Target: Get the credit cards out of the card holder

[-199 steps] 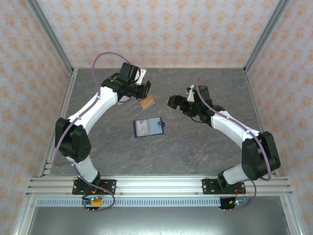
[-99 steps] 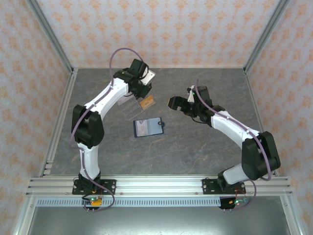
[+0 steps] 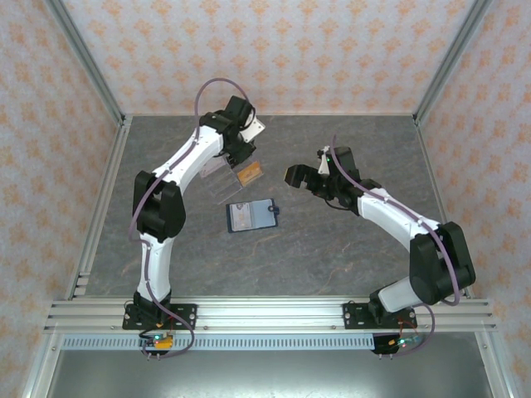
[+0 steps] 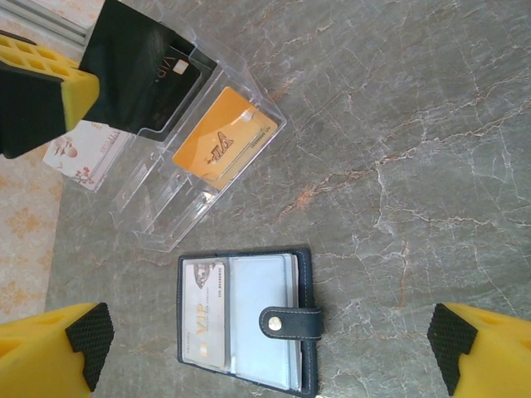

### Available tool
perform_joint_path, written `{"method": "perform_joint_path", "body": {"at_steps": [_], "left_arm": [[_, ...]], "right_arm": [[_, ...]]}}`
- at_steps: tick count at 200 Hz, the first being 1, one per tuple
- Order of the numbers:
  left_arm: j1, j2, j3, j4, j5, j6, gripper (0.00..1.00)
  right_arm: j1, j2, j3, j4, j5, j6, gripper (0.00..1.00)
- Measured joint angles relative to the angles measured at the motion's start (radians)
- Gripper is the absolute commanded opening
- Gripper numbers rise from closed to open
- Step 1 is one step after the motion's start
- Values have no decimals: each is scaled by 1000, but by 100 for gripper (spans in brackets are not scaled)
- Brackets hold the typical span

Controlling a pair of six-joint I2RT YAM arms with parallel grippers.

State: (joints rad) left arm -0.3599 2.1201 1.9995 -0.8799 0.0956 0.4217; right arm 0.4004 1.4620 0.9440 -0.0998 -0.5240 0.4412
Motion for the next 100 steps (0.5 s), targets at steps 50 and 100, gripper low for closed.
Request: {"method": "perform_joint_path", "body": {"at_steps": [50, 100], "left_arm": [[24, 11, 27, -27, -9, 37, 0], [29, 13, 29, -30, -9, 52, 6]], "right_arm": [[0, 31, 0, 1, -8, 3, 99], [0, 54, 0, 2, -19, 11, 99]]}}
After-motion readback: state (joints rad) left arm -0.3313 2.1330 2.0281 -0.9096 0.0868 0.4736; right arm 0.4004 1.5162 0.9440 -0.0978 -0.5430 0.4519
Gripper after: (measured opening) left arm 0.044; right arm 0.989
